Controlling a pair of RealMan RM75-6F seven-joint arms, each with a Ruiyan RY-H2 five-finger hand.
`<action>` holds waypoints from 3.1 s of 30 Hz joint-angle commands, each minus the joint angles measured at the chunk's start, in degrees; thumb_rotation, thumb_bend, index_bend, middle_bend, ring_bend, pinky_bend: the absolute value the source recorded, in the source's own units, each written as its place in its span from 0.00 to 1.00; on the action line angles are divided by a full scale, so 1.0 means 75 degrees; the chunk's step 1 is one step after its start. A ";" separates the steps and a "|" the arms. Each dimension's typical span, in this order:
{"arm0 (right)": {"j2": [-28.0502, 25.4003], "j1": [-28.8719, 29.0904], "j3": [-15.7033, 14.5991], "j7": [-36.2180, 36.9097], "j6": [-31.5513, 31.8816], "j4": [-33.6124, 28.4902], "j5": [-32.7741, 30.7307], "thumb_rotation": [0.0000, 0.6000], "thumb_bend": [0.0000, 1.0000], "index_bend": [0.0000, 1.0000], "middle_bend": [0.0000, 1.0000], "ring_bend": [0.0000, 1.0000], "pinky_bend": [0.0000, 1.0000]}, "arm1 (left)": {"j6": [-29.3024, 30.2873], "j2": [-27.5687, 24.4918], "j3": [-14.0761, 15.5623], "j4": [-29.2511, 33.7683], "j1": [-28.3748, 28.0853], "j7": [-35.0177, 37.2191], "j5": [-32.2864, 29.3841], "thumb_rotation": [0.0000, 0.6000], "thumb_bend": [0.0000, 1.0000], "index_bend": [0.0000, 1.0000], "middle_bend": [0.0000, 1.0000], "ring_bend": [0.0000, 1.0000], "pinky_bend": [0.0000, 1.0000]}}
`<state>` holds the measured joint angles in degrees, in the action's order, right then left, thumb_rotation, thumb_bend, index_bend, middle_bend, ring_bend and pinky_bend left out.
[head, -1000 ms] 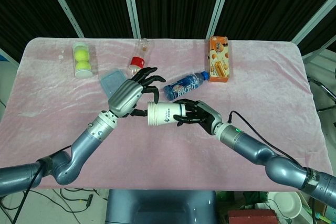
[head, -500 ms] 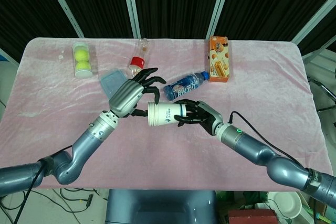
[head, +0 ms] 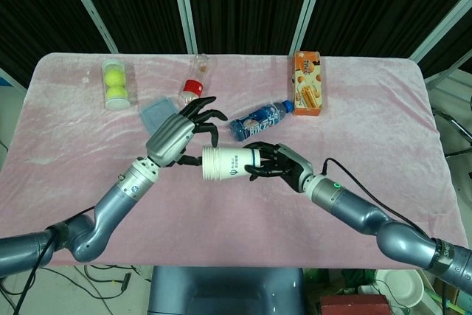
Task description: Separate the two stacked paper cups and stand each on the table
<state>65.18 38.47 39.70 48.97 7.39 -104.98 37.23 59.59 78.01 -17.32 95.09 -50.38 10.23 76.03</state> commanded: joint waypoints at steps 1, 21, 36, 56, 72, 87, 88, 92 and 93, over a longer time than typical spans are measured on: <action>0.0005 -0.0030 0.0022 0.0005 -0.0020 0.0029 -0.0012 1.00 0.33 0.66 0.47 0.60 0.46 | 0.0002 -0.0033 0.0021 -0.0063 0.0048 0.0126 0.0017 1.00 0.67 0.65 0.27 0.00 0.08; -0.0188 -0.0499 0.0089 -0.0248 -0.0137 0.0429 0.0158 1.00 0.34 0.66 0.47 0.60 0.46 | -0.0006 -0.1012 0.0337 0.0204 0.0516 0.0543 0.0377 1.00 0.67 0.65 0.26 0.00 0.08; -0.0766 -0.0932 0.0077 -0.1097 -0.0001 0.0664 0.1066 1.00 0.35 0.66 0.47 0.60 0.46 | -0.1969 -0.2956 0.0791 0.0659 0.0293 -0.0674 -0.0613 1.00 0.66 0.64 0.24 0.00 0.03; -0.0602 -0.0455 -0.1902 -0.4244 0.2680 0.0718 0.2935 1.00 0.36 0.67 0.46 0.60 0.46 | -0.3728 -0.4377 0.2567 0.1146 -0.1008 -0.4093 -0.4445 1.00 0.67 0.61 0.20 0.00 0.00; 0.0793 -0.0214 -0.3729 -0.9118 0.6094 0.0913 0.3562 1.00 0.36 0.67 0.45 0.59 0.46 | -0.3750 -0.3481 0.4448 0.0542 -0.2609 -0.5331 -0.7703 1.00 0.67 0.60 0.19 0.00 0.00; 0.0615 0.0043 -0.3914 -0.9088 0.5786 0.0779 0.3086 1.00 0.36 0.67 0.45 0.59 0.46 | -0.4138 -0.2796 0.4373 -0.0358 -0.2458 -0.4537 -0.7384 1.00 0.65 0.56 0.17 0.00 0.00; 0.0607 0.0049 -0.3927 -0.9066 0.5790 0.0775 0.3081 1.00 0.35 0.67 0.45 0.59 0.46 | -0.4154 -0.2747 0.4376 -0.0414 -0.2424 -0.4481 -0.7325 1.00 0.65 0.56 0.17 0.00 0.00; 0.0574 0.0078 -0.3960 -0.8980 0.5772 0.0758 0.3027 1.00 0.35 0.67 0.45 0.59 0.46 | -0.4257 -0.2576 0.4430 -0.0636 -0.2350 -0.4321 -0.7189 1.00 0.65 0.55 0.17 0.00 0.00; 0.0567 0.0086 -0.3967 -0.8964 0.5763 0.0754 0.3012 1.00 0.36 0.67 0.45 0.59 0.46 | -0.4267 -0.2545 0.4439 -0.0674 -0.2337 -0.4287 -0.7164 1.00 0.65 0.55 0.17 0.00 0.00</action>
<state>69.45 39.11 9.97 -18.24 50.63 -99.31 59.81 27.79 58.59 15.83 90.39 -68.10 -22.26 22.01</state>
